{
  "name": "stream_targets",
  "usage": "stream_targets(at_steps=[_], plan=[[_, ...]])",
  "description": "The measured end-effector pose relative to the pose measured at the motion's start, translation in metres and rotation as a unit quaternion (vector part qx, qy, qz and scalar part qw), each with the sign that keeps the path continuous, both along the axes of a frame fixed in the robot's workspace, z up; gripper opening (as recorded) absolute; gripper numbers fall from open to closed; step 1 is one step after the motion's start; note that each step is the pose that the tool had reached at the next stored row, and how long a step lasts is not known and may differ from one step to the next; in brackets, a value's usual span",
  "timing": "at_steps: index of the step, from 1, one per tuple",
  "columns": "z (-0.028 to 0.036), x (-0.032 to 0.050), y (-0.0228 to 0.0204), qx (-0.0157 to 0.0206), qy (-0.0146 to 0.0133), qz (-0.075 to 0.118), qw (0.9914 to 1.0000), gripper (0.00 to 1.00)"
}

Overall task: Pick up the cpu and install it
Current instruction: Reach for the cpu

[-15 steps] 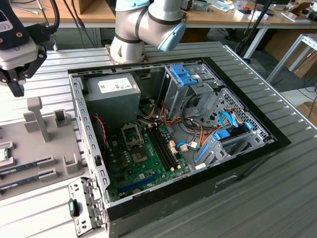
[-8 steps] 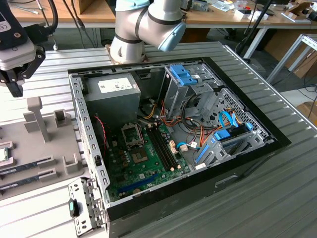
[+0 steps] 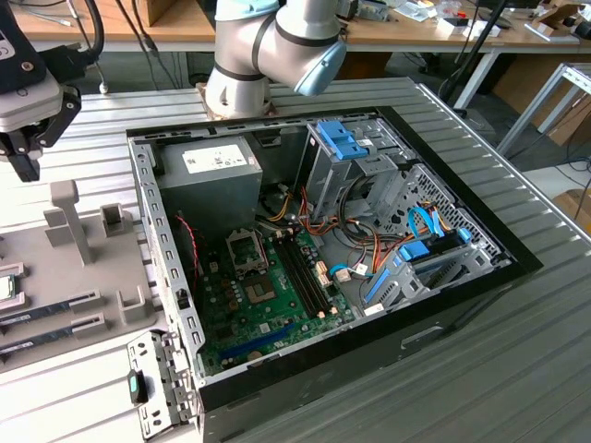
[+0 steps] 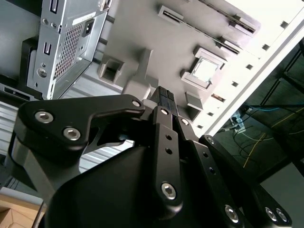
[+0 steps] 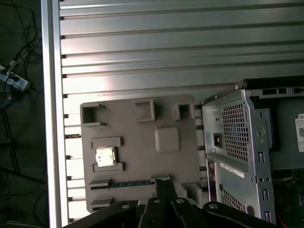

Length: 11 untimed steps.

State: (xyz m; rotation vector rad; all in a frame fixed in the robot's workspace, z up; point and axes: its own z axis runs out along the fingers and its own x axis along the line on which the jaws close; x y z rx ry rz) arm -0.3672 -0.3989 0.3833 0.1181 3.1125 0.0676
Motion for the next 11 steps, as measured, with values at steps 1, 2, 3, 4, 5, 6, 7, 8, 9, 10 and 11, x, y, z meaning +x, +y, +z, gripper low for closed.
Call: stream_targets(at_steps=[1,2,3,4,5,6,7,8,9,10,11], plan=[[-0.0001,-0.0003,0.0000,0.0000,0.0000,0.000,1.00000,0.11],[-0.0001,-0.0007,0.0000,0.0000,0.0000,0.000,1.00000,0.11],[-0.0001,-0.0010,0.0000,0.0000,0.0000,0.000,1.00000,0.11],[-0.0002,-0.0014,0.0000,0.0000,0.0000,0.000,1.00000,0.11],[-0.0002,-0.0017,0.0000,0.0000,0.0000,0.000,1.00000,0.11],[-0.0004,-0.0026,0.0000,0.0000,0.0000,0.000,1.00000,0.11],[-0.0004,-0.0033,0.0000,0.0000,0.0000,0.000,1.00000,0.11],[-0.0005,-0.0040,0.0000,0.0000,0.0000,0.000,1.00000,0.11],[-0.0005,-0.0043,0.0000,0.0000,0.0000,0.000,1.00000,0.11],[-0.0006,-0.0049,0.0000,0.0000,0.0000,0.000,1.00000,0.11],[-0.0007,-0.0056,0.0000,0.0000,0.0000,0.000,1.00000,0.11]])
